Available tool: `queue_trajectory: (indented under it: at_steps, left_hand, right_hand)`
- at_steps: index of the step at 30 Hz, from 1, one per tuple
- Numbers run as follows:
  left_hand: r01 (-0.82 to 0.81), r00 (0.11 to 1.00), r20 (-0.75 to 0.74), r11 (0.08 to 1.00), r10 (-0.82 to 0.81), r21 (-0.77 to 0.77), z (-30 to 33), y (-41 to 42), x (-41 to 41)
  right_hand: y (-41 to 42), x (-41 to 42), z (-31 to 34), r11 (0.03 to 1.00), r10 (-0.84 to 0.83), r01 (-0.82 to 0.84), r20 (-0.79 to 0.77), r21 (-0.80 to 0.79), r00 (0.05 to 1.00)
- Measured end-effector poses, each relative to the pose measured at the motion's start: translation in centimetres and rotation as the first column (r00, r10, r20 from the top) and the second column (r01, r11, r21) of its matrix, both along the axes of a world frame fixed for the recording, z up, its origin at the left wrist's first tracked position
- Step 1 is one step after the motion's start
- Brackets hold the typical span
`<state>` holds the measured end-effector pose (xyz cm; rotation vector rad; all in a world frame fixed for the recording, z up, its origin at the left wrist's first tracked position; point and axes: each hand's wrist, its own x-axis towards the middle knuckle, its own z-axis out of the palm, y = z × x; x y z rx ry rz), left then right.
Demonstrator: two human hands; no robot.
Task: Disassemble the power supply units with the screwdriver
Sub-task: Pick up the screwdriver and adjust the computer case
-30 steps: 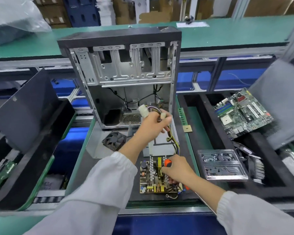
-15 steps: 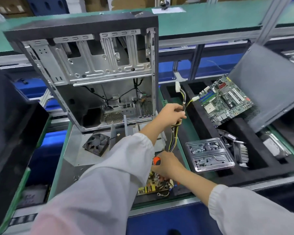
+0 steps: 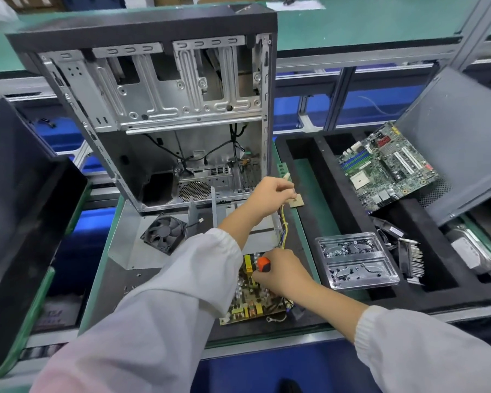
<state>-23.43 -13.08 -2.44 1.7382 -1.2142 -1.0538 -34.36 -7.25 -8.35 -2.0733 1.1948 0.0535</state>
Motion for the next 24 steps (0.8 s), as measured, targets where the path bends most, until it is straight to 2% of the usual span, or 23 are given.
queue_trajectory:
  at_steps: [10, 13, 15, 17, 19, 21, 24]
  left_hand:
    - [0.018, 0.997, -0.078, 0.999, -0.022, -0.046, -0.4, 1.6, 0.9]
    - [0.010, 0.998, -0.056, 0.998, -0.013, -0.062, -0.5, 2.2, 0.7]
    - [-0.007, 1.000, -0.011, 0.996, 0.006, -0.094, -0.6, 2.6, 0.3]
    - [-0.058, 0.998, -0.015, 0.988, 0.056, -0.145, -0.5, 3.1, -0.1]
    - [-0.159, 0.980, -0.145, 0.973, 0.135, -0.169, 0.2, 4.0, -0.3]
    - [-0.240, 0.938, -0.292, 0.956, 0.184, -0.169, 1.1, 5.4, -0.1]
    - [-0.262, 0.881, -0.446, 0.949, 0.161, -0.177, 2.2, 8.2, 0.3]
  right_hand:
    - [-0.3, -0.4, -0.8, 1.000, -0.001, 0.001, 0.065, 0.003, 0.998]
    - [-0.2, -0.7, -0.4, 0.996, 0.012, -0.005, 0.080, -0.086, 0.997]
    - [-0.6, -0.8, 1.0, 0.986, -0.032, 0.060, 0.182, -0.154, 0.983]
    - [-1.3, -0.8, 3.3, 0.973, -0.148, 0.207, 0.420, -0.099, 0.896]
    - [-1.8, -0.5, 6.0, 0.959, -0.231, 0.284, 0.611, 0.010, 0.757]
    - [-1.6, 0.1, 8.1, 0.962, -0.230, 0.265, 0.697, 0.059, 0.679]
    - [-1.0, 1.5, 10.2, 0.972, -0.207, 0.221, 0.718, 0.076, 0.665]
